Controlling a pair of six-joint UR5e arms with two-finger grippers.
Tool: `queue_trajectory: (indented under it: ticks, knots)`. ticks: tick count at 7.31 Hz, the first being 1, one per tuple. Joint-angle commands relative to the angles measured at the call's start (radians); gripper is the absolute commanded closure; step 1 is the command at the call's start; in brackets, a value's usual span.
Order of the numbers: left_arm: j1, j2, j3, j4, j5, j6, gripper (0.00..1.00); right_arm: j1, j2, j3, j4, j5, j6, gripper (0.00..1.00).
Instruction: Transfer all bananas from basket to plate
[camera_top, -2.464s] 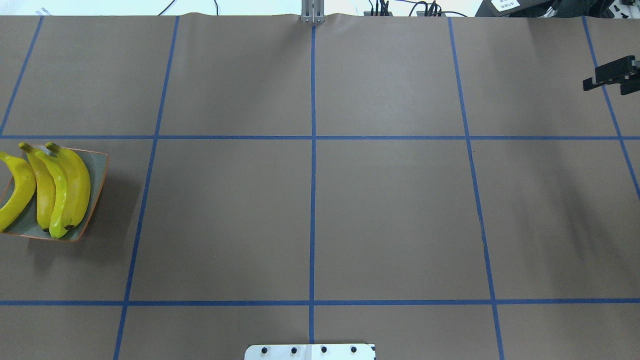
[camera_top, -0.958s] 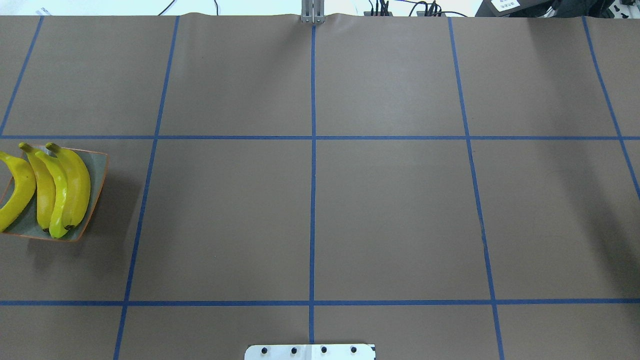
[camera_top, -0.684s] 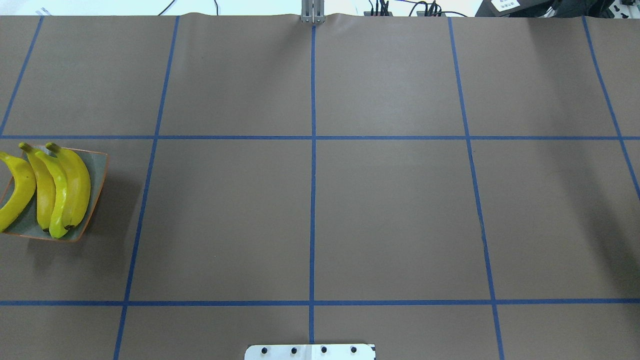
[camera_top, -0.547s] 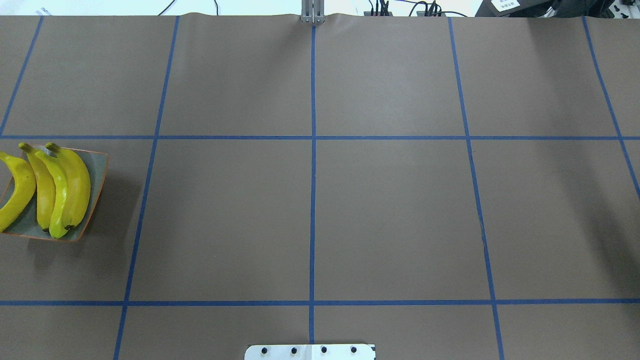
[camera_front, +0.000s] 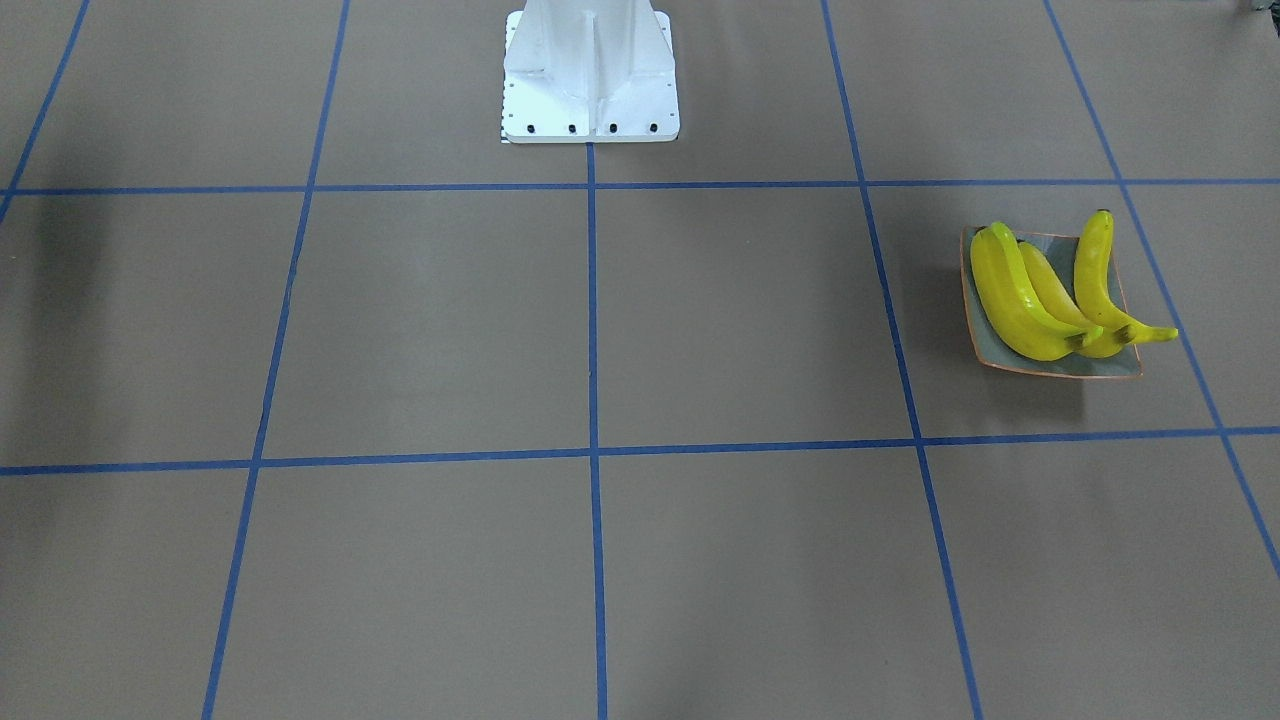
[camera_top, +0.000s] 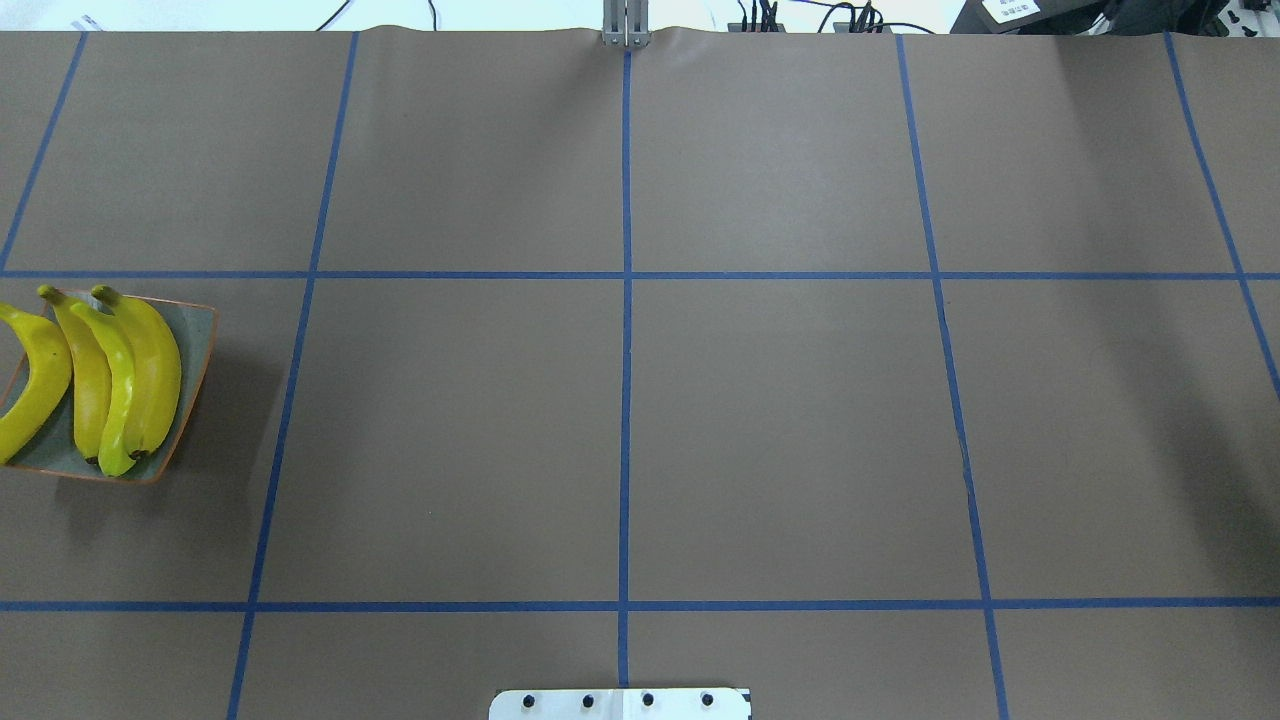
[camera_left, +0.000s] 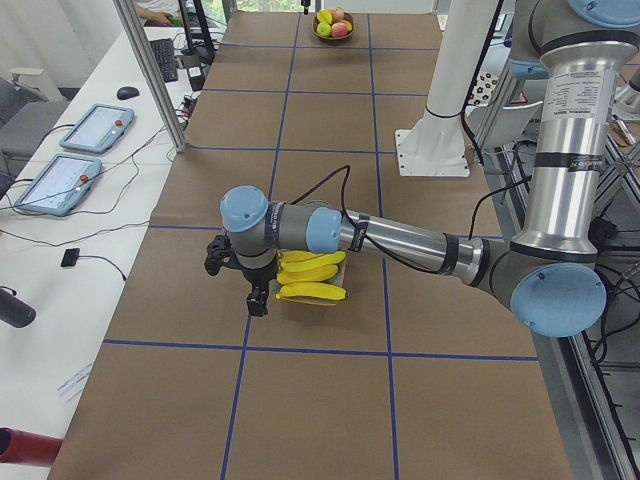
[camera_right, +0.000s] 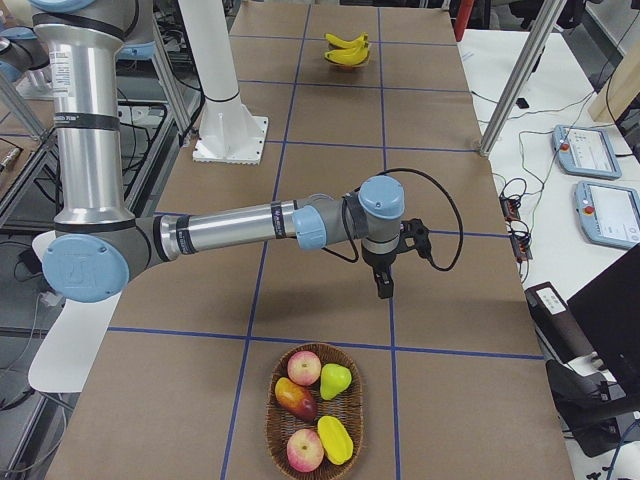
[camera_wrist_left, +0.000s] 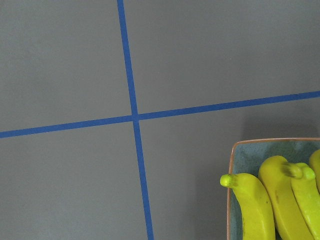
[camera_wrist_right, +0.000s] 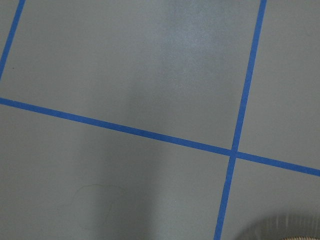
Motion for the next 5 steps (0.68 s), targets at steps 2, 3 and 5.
queue_trajectory:
  ticks: [2, 3, 5]
  knots:
    - [0.002, 0.000, -0.010, 0.001, -0.003, -0.002, 0.01, -0.007, 0.021, 0.020, -0.072, -0.006, 0.002, 0.00]
    - [0.001, 0.000, -0.014, 0.000, -0.005, 0.000, 0.01, -0.007, 0.015, 0.019, -0.072, -0.006, -0.003, 0.00]
    - [0.001, 0.000, -0.013, -0.028, -0.005, 0.004, 0.01, -0.007, 0.007, 0.018, -0.071, -0.006, -0.008, 0.00]
